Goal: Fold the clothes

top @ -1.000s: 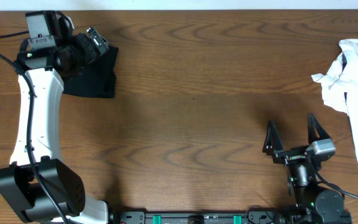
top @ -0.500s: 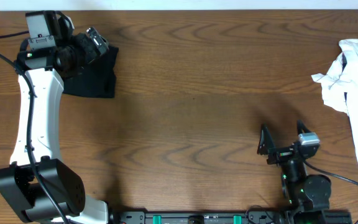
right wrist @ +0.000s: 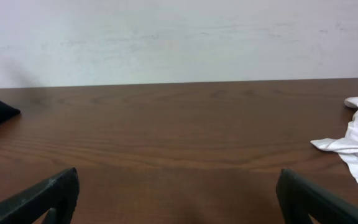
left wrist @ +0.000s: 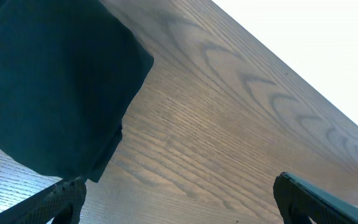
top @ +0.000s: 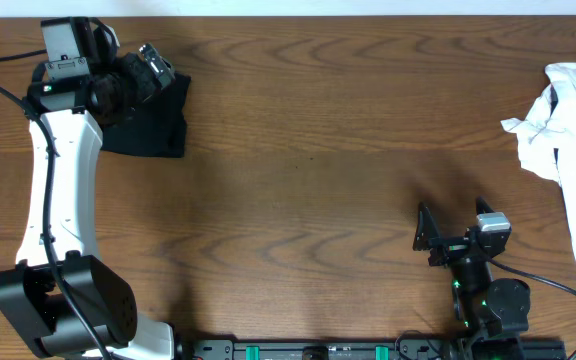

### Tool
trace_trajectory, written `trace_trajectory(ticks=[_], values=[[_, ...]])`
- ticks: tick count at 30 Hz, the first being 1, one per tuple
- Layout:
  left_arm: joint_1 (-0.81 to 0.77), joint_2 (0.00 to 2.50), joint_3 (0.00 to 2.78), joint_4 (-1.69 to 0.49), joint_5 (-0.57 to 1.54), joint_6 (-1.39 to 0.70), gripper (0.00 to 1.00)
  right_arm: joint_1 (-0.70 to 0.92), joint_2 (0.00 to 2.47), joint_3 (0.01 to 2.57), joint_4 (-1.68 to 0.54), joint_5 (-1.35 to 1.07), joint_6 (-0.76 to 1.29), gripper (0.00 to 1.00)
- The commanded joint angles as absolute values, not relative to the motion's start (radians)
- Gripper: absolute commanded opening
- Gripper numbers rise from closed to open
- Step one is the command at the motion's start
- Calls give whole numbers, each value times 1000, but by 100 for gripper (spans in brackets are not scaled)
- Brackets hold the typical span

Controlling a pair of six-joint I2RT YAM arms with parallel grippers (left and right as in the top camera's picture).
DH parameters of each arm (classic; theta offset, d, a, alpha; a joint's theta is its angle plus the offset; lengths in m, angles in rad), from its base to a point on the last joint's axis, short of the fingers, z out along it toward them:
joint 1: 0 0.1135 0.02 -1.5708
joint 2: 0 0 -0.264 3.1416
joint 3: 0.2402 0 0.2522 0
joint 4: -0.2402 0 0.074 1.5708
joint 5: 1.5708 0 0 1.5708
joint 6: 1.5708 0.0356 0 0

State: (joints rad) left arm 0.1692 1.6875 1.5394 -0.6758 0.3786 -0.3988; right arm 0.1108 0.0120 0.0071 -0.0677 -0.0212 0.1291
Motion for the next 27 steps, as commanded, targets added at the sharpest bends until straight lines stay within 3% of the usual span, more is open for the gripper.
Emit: trace_trajectory(ticks=[1,21,27], values=[[173,1691,1543,-676,381,-398,98,119,6,5,-73,-8,118,99],[173,1691,1540,-677,381,-398,98,119,6,5,-73,-8,118,99],[166,1584,1523,-695,381,-398,98,119,6,5,-73,-8,118,99]])
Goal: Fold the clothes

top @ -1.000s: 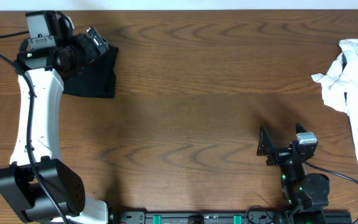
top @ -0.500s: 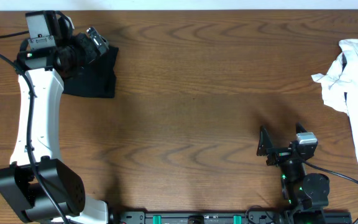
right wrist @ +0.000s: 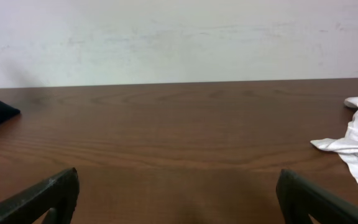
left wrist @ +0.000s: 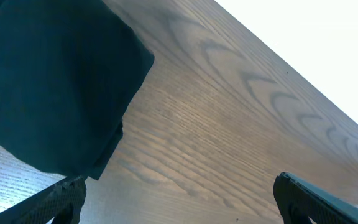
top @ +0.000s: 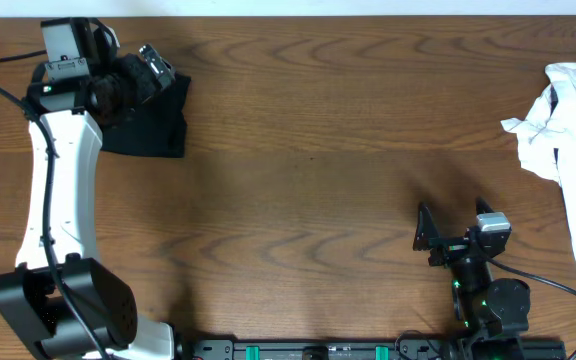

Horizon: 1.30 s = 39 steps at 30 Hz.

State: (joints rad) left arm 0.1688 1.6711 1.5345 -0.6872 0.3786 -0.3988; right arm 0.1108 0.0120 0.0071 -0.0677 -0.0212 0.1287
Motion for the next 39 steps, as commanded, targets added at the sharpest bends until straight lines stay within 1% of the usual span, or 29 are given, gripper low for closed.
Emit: trace_trajectory(ticks=[1,14,19,24,30,36,39], values=[[160,1555,1517,-696,381,-398,98,119,6,6,-73,-8,118,99],[12,1013,1340,-695,381,-398,98,119,6,5,-73,-8,118,99],[-25,775,1211,-695,381,-398,98,119,6,5,-73,-8,118,99],[-31,542,1035,-713,381,-398,98,119,6,5,-73,-8,118,99],[-31,352,830,-759,381,-398,98,119,6,6,-73,-8,118,99],[-30,224,614,-756,354,-398,98,119,6,5,-73,-8,118,99],[-30,174,500,-720,347,-398,98,119,6,6,-73,-8,118,99]])
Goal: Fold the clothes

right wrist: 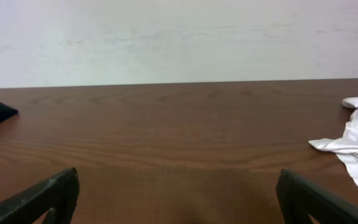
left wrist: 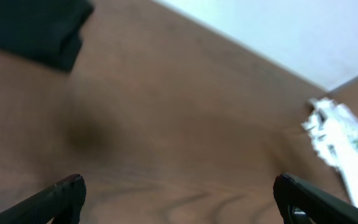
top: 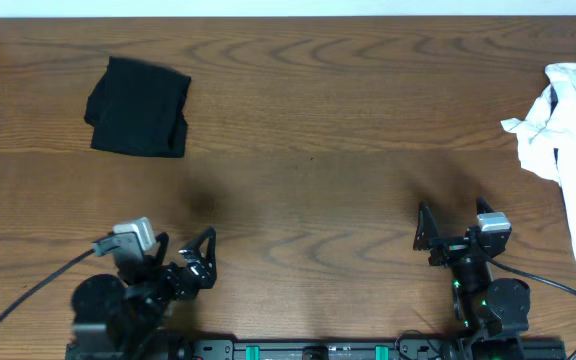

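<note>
A folded black garment (top: pixel 138 120) lies flat at the table's far left; it also shows in the left wrist view (left wrist: pixel 36 28) and as a sliver in the right wrist view. A crumpled white garment (top: pixel 568 130) sits at the right edge, also seen by the wrist cameras (right wrist: pixel 353 146) (left wrist: pixel 340 140). My left gripper (top: pixel 168 262) rests open near the front left, far from the black garment. My right gripper (top: pixel 453 235) stands open at the front right with nothing between its fingers.
The wooden table (top: pixel 318 170) spreads between the two garments. A pale wall (right wrist: pixel 179 37) rises behind its far edge. Black base hardware lines the front edge.
My left arm has left the black garment at the far left and now sits at the front left, open. The folded black garment lies uncovered. The right arm has not moved.
At both earlier moments my left gripper hung open over the folded black garment at the far left corner. Now that arm is back at the front edge and the garment lies alone. The white garment and right arm stayed put throughout.
</note>
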### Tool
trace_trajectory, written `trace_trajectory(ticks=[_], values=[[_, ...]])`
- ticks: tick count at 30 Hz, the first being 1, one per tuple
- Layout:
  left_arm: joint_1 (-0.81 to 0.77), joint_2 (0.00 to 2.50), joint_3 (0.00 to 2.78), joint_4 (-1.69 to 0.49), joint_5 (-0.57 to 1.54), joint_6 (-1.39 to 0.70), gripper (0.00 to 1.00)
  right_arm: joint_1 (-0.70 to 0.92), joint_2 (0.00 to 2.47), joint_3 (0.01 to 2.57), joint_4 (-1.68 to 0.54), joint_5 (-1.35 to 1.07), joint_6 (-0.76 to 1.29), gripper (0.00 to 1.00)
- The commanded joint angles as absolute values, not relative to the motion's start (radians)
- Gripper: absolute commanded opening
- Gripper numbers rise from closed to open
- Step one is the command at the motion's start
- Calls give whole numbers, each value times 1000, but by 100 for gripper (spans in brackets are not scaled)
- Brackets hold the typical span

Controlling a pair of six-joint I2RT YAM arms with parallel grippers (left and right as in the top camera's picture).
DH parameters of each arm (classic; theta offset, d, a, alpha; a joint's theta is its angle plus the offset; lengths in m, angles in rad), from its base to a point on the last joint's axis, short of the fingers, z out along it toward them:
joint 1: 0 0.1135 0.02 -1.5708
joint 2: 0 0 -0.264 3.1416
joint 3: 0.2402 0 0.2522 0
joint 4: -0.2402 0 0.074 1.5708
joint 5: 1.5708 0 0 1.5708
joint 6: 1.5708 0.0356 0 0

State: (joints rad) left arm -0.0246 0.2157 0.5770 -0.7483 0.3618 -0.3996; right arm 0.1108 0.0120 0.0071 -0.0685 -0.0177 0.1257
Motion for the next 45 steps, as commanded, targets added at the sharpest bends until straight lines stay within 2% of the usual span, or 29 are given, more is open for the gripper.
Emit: trace_trajectory(ticks=[1,12,17,20,29,36,45], values=[[-31,159,465,-699,347,-398,98,119,6,6,-73,-8,118,99],[-30,1,161,-198,347,-416,98,119,6,5,-73,-8,118,99],[-30,2,104,42,347,-296,98,119,6,5,-73,-8,118,99],[-30,2,88,112,347,-180,98,119,6,5,-73,-8,118,99],[-31,2,56,115,347,51,98,119,6,5,-73,-8,118,99],[-32,2,4,108,324,51,98,119,6,5,-73,-8,118,99],[-32,2,4,-48,275,52,98,119,6,5,-73,-8,118,99]])
